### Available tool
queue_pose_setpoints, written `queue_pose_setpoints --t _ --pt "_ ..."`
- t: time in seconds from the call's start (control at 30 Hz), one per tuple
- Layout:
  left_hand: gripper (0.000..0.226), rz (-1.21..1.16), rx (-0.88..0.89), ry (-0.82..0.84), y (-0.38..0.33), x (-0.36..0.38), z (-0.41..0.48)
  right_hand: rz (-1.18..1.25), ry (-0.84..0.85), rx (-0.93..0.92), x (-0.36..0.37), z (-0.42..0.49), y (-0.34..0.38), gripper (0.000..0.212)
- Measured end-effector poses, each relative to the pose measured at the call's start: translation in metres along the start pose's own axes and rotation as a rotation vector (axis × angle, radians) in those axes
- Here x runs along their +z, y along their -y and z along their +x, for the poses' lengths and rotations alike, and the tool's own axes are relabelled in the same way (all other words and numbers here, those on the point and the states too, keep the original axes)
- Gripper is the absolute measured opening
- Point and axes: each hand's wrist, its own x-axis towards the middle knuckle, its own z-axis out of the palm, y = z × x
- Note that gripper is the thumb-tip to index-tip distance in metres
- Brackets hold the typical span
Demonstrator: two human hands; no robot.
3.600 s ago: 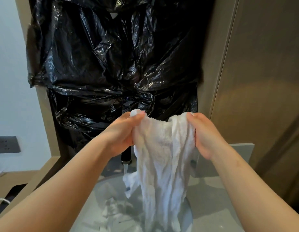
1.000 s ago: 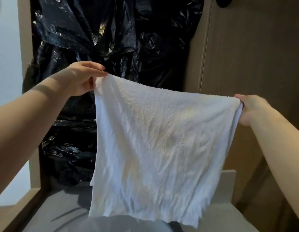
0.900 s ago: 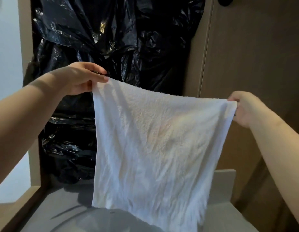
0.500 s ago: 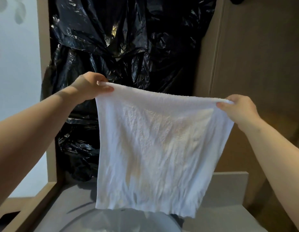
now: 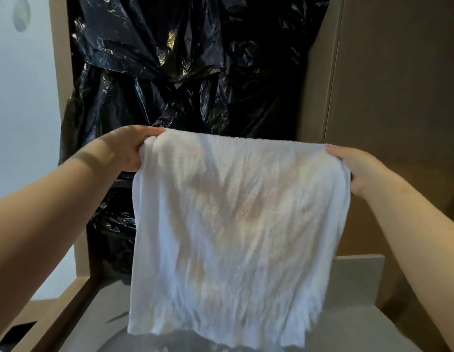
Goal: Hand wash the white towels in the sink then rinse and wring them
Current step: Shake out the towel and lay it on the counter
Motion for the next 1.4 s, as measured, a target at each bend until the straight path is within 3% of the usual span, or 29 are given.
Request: queue_pose_setpoints --t 0.17,0.33,0.47,0.63,0.8,0.9,1.0,1.07,1.17,1.3,1.4 --pt "0.014 -0.086 0.004 0.028 0.006 0.061 -0.012 0.053 0.035 0.051 0.037 -0.008 0.001 0.008" --pt "0.016 0.11 0.195 0.03 0.017 0.105 -0.019 0.02 0.132 0.002 0.076 -0.03 0.007 0.005" --pt "0.016 0.082 0.138 0.152 0.025 0.117 -0.026 -0.045 0.294 0.024 0.092 -0.046 0.002 0.005" --pt "0.034 0.145 0.154 0.289 0.035 0.12 -0.031 0.081 0.404 0.155 0.087 -0.05 -0.004 0.038" --pt "0.037 0.352 0.253 0.209 0.042 0.121 -0.026 0.088 0.529 0.196 0.081 -0.054 -0.005 0.036" --pt "0.022 0.315 0.252 0.224 0.041 0.119 -0.025 -0.01 0.478 0.123 0.073 -0.053 -0.004 0.037" --pt "0.011 0.244 0.25 0.311 0.04 0.113 -0.025 -0.17 0.277 -0.217 0.064 -0.049 -0.007 0.029" --pt "0.012 0.21 0.249 0.35 0.038 0.112 -0.026 -0.362 0.36 -0.392 0.061 -0.051 -0.013 0.034" --pt "0.018 0.196 0.249 0.393 0.037 0.114 -0.029 -0.462 0.582 -0.33 0.062 -0.05 -0.024 0.046" --pt "0.022 0.238 0.253 0.423 0.039 0.117 -0.034 -0.526 0.558 -0.293 0.058 -0.049 -0.029 0.024" --pt "0.023 0.202 0.285 0.464 0.039 0.118 -0.037 -0.635 0.65 -0.2 0.043 -0.048 -0.027 0.015"
